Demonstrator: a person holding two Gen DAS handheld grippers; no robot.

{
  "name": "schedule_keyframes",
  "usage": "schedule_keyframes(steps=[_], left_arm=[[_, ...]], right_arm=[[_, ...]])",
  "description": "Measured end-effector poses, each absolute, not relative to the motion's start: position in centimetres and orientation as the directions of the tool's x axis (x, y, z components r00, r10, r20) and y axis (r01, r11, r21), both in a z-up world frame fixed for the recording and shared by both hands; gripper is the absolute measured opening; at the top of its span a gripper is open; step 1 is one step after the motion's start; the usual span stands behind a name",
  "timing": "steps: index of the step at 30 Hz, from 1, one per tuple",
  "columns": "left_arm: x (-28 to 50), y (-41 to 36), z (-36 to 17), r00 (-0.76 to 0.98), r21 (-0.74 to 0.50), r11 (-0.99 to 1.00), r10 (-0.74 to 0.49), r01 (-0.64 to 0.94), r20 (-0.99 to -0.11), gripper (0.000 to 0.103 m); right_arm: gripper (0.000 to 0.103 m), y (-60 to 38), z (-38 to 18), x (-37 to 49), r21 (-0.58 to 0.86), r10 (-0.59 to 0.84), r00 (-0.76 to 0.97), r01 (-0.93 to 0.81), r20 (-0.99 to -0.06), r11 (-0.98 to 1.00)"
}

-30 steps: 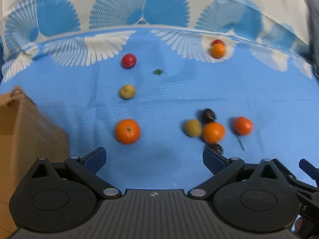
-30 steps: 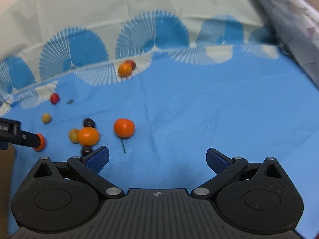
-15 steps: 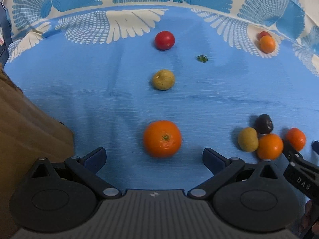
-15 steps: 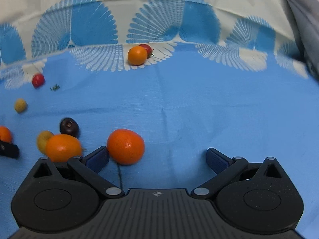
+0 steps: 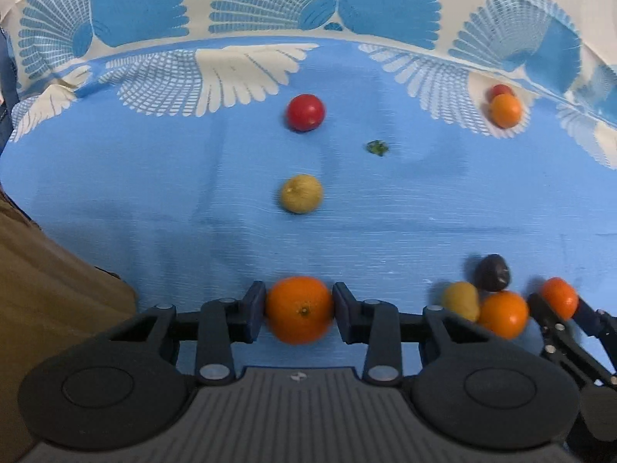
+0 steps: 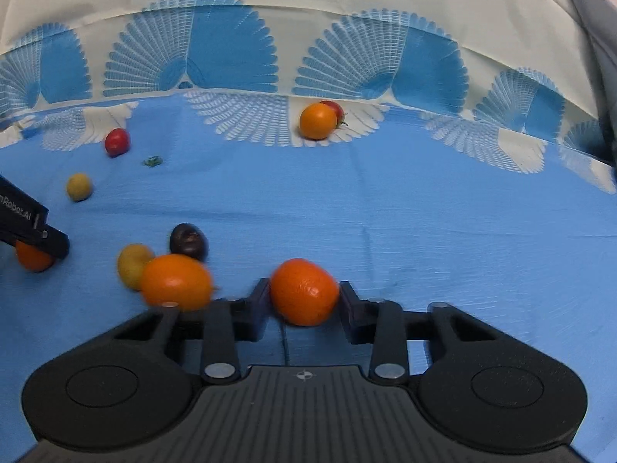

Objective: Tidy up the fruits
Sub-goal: 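Reach both tools to the fruits and close each on a tangerine, then carry the tangerines over the box with both tools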

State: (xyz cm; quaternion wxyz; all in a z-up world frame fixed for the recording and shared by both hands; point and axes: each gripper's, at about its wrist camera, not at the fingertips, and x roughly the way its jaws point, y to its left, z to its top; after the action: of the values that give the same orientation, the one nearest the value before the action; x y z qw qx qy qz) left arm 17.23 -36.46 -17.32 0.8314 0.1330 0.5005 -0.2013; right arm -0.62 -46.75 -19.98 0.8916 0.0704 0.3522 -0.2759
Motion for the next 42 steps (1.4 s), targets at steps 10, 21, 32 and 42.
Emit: schedule_keyframes(steps=[10, 21, 32, 42], left_arm=[[12.1, -34.0, -10.8, 0.419, -0.100, 0.815, -0.394, 0.570, -0.818, 0.042], [3.4, -22.7, -0.8, 0.419, -0.143, 0.777, -0.473, 0.613, -0.775, 0.042], [-1.1, -7.5, 3.7, 0.488, -0.043, 0.854, -0.337, 0.518, -0.805, 0.042], [-2.6, 3.1, 4.2, 0.513, -0.058, 0.904, -0.293, 0.424, -0.807, 0.042]], right_arm=[[0.038, -44.3, -14.2, -6.4, 0.009, -0.482, 0.613, 0.624, -0.626, 0.782], [0.038, -33.7, -4.8, -14.2, 0.130, -0.422, 0.706, 0.584, -0.568, 0.802], [0.038, -19.7, 0.2, -15.9, 0.153, -0.265, 0.773, 0.421, -0.577, 0.894], [0.038, -8.8, 0.7, -14.8, 0.140, -0.156, 0.781, 0.296, -0.605, 0.945]])
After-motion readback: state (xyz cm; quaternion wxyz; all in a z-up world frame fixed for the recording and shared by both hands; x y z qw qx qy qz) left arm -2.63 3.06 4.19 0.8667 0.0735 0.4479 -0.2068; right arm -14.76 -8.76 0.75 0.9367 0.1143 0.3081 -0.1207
